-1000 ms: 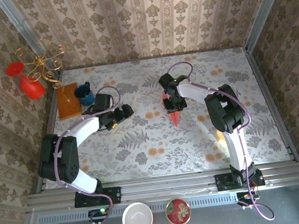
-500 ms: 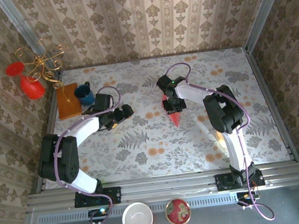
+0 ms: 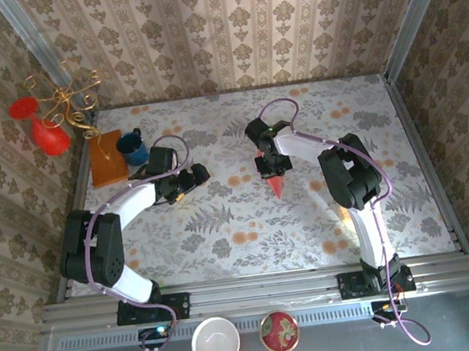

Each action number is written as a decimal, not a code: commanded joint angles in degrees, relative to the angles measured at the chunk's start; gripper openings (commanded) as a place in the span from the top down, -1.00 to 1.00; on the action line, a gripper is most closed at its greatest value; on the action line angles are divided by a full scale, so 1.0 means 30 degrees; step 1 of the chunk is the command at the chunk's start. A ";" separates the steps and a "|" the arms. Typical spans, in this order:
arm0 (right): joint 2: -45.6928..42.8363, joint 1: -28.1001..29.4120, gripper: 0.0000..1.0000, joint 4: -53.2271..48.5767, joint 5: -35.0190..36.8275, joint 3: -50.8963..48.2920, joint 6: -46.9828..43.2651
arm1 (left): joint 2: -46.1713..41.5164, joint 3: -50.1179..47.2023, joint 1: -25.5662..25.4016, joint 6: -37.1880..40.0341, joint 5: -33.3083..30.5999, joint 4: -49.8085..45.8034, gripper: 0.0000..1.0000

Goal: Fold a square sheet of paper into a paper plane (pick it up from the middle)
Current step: Move the paper plane to the top-center of the table.

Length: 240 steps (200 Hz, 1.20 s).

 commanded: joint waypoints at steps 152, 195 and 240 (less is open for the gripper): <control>0.4020 -0.1995 0.52 -0.0431 0.1033 0.6894 -0.1617 | 0.0389 0.0378 0.0041 0.0155 0.0316 -0.0519 -1.00; 0.4036 -0.1993 0.37 -0.0138 0.0825 0.6349 -0.1377 | 0.0352 0.0376 -0.0014 0.0111 0.0287 -0.0460 -1.00; 0.4524 -0.1980 0.26 -0.0246 0.0707 0.6348 -0.1311 | 0.0410 0.0407 -0.0043 0.0111 0.0287 -0.0429 -1.00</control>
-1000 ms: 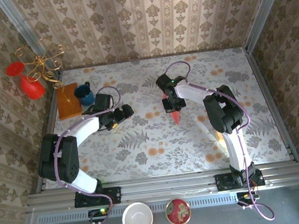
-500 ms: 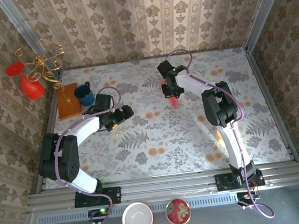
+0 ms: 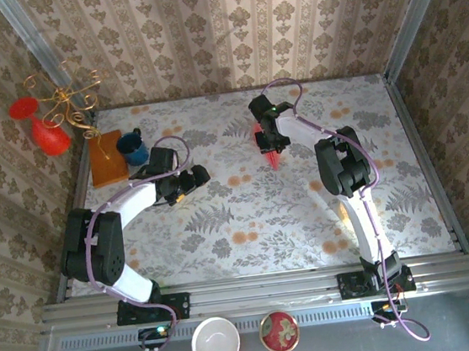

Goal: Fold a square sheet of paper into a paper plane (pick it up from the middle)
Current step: Move the paper plane to the top-center of the table.

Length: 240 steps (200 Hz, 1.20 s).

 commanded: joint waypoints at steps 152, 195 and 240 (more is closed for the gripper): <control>0.1906 -0.0197 -0.09 -0.0443 0.1093 0.0277 0.1096 | 0.0054 0.0582 -0.0043 0.0228 0.0002 -0.0518 -1.00; 0.1722 -0.0204 -0.16 -0.0255 0.0858 0.0515 0.1124 | -0.0634 0.0594 0.0013 0.0316 -0.0638 -0.0887 -1.00; 0.1386 -0.0278 -0.19 0.0054 0.0506 0.0516 0.1139 | -0.1499 0.0385 0.0246 0.0374 -0.1260 -0.1129 -1.00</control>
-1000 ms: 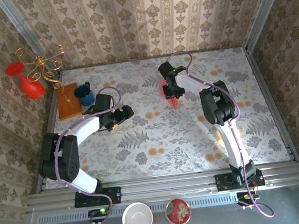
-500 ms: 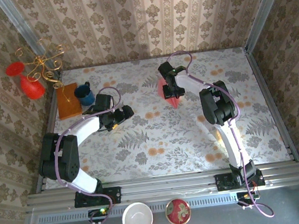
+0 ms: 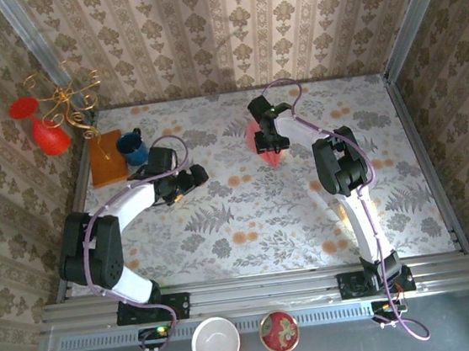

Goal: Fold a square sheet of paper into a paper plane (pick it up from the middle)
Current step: Move the paper plane to the top-center of the table, then reset both arms

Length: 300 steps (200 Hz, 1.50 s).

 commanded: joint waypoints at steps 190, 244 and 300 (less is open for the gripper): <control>-1.6791 -0.2342 -0.82 0.9140 0.4518 -1.5082 -0.1824 | -0.9260 -0.2855 0.4374 0.5428 -1.0688 0.1317 -1.00; -1.9913 -0.5156 -1.00 1.3020 0.7816 -2.1345 -0.1014 | -0.9525 -0.5957 0.5939 0.8692 -1.1158 0.6705 -1.00; -1.9909 -0.6908 -1.00 1.9727 0.6157 -2.5978 -0.2285 | -0.7727 -0.8224 0.7397 1.0908 -0.8376 1.2144 -1.00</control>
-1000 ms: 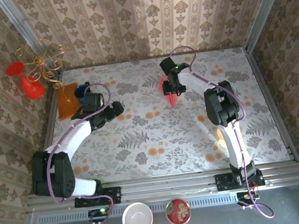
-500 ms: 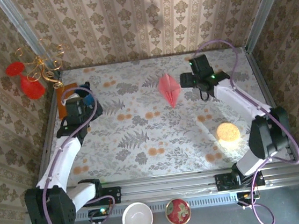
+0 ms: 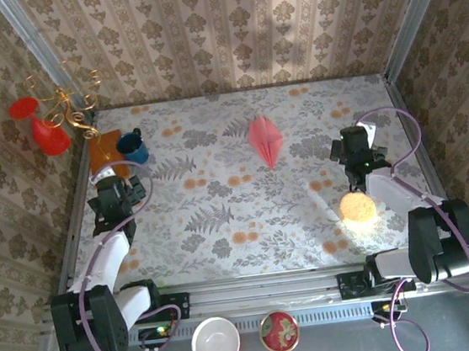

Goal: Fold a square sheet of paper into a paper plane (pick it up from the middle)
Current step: Reset both arms

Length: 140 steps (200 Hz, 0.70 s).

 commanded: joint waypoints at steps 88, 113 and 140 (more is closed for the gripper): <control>0.2751 -0.1075 -1.00 1.2401 -0.6635 -0.3577 -0.3831 | 0.6944 -0.2511 0.1071 0.2835 0.7371 1.3843 -1.00; 0.3488 -0.1075 -1.00 1.4634 -0.7829 -0.4453 -0.4333 | 0.7391 -0.2256 0.0566 0.3586 0.7730 1.3721 -1.00; 0.3949 -0.1074 -1.00 1.5996 -0.8165 -0.4981 -0.4522 | 0.9008 -0.1902 -0.0765 0.4761 0.6319 1.4721 -1.00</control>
